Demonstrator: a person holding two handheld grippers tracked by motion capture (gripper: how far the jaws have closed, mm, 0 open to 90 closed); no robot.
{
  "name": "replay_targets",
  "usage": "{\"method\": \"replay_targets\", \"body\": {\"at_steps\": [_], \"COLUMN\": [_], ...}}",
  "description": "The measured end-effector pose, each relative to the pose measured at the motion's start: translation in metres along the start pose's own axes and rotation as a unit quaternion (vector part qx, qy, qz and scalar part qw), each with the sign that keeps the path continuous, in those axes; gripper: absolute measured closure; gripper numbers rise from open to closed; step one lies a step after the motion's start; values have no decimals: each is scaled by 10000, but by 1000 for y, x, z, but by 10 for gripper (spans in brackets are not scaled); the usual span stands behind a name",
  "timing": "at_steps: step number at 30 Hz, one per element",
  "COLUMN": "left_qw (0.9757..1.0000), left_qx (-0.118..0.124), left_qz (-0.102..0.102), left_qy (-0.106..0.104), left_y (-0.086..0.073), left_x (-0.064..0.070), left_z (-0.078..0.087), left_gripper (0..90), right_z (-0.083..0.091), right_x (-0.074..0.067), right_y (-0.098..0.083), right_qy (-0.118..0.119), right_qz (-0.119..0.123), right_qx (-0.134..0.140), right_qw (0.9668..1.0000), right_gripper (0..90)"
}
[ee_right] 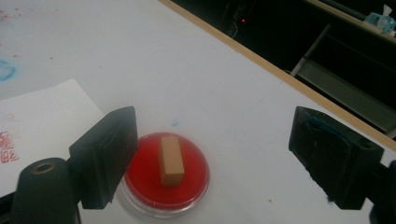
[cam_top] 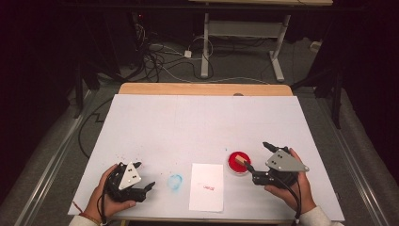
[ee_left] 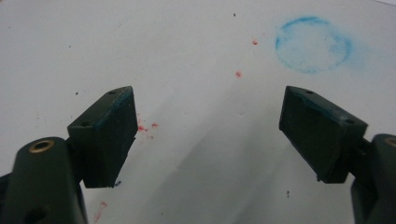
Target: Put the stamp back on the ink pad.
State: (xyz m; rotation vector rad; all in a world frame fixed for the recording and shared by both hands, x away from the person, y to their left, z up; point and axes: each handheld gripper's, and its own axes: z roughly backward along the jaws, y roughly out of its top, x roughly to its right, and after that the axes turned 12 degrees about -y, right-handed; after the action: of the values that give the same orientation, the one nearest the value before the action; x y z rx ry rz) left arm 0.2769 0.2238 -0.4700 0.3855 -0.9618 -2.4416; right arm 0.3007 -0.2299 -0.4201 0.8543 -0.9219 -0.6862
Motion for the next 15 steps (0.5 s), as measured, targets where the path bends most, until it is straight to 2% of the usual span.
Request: {"method": "replay_targets", "body": {"at_steps": [4, 8, 10, 11, 13, 15], "left_qw": [9999, 9998, 9995, 9993, 9989, 9984], "left_qx": [75, 123, 174, 222, 292, 359], "left_qz": [-87, -165, -206, -219, -224, -240], "left_qy": [22, 71, 135, 185, 307, 367], "left_y": [2, 4, 4, 4, 5, 5], "left_x": [1, 2, 2, 3, 3, 4], "left_z": [1, 1, 2, 3, 5, 8], "left_gripper": [177, 173, 173, 173, 173, 172], "right_z": [6, 11, 13, 15, 18, 21], "right_x": [4, 7, 9, 10, 12, 12], "right_y": [-9, -19, -23, -24, -29, -35], "right_qy": [11, -117, -224, -224, -379, -465], "right_qz": [-38, -104, -59, -117, -207, -132], "right_qx": [4, -34, -46, -52, -45, -94], "right_qw": [10000, 9999, 9997, 9997, 9991, 9988], "right_gripper": [164, 164, 164, 164, 163, 164]}}
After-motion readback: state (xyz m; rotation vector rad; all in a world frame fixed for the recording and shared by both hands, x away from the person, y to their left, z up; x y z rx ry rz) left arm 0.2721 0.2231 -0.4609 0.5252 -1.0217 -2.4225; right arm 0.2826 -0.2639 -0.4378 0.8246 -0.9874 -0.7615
